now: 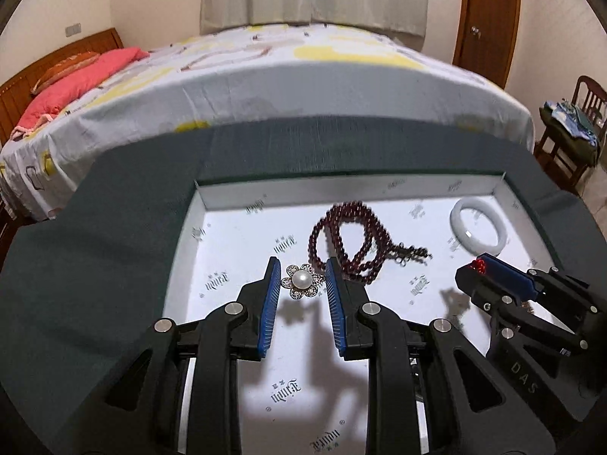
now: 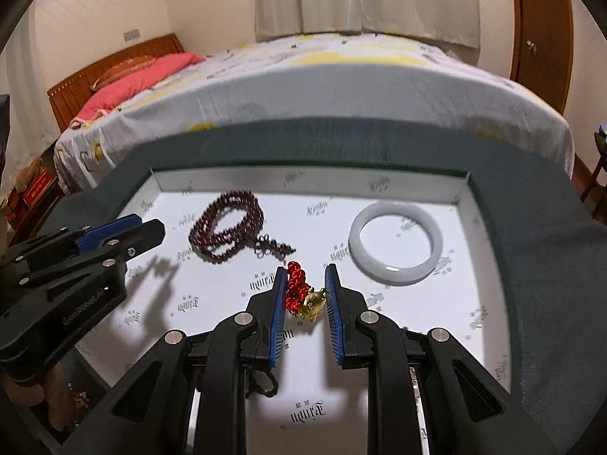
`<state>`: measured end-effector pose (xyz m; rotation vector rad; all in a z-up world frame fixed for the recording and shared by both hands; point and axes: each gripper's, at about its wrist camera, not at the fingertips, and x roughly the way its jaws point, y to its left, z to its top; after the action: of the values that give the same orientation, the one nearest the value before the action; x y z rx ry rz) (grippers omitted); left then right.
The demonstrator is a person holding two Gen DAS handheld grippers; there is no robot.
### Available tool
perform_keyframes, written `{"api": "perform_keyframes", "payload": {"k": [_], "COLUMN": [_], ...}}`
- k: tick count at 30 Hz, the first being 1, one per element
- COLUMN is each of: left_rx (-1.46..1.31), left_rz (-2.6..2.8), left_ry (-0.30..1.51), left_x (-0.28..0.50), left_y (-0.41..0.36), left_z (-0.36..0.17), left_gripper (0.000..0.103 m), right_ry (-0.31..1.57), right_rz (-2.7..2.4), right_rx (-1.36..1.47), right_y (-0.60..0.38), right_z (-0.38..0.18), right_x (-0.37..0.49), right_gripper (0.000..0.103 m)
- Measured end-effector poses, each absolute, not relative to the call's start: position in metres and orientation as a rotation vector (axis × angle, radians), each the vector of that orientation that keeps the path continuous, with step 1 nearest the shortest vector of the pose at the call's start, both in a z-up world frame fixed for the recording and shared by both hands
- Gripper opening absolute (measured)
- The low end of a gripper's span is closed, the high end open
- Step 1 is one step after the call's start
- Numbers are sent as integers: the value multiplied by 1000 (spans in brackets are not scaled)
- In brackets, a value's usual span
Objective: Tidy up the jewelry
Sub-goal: 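Carry the tassel and brooch into the box and open both tools, then move the right tool to the crystal bar brooch and grasp it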
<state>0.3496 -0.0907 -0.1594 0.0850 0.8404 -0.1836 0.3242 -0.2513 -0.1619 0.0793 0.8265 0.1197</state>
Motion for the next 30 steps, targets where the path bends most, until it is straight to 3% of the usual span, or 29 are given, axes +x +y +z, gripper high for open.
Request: {"api": "perform_keyframes", "payload": {"k": [6,10,12,14,15,20,22,30], "left_rx": [98,103,102,102,102,79,72,69], "left_rz": [-187,-182,-182,-186,-187,-196,-196,-202], "left_ry": [914,916,905,885,880,871,849,751], "left_x": [357,356,357,354,353,349,345,305], "left_y": [-92,-92,-93,-94,-94,-91,-88,-73], "left_z": [-175,-178,-177,-175,-174,-168,-161,-129], "left_gripper": [25,32,41,51,51,53,60,61], "right_ry": [839,845,841,820,813,792,773,700], "right_rz": [114,113,114,110,109,104,101,88], "right_rx": [72,80,80,79,75,84,86,81], "right_y": [-251,-253,-253,-252,-251,-253,-254,-254], "right_z": [-166,-167,-166,-162,-160,-154,-148,-122], "right_x": [326,327,326,325,325,318,312,276], "right_gripper": [21,23,32,52,54,54,54,54]}}
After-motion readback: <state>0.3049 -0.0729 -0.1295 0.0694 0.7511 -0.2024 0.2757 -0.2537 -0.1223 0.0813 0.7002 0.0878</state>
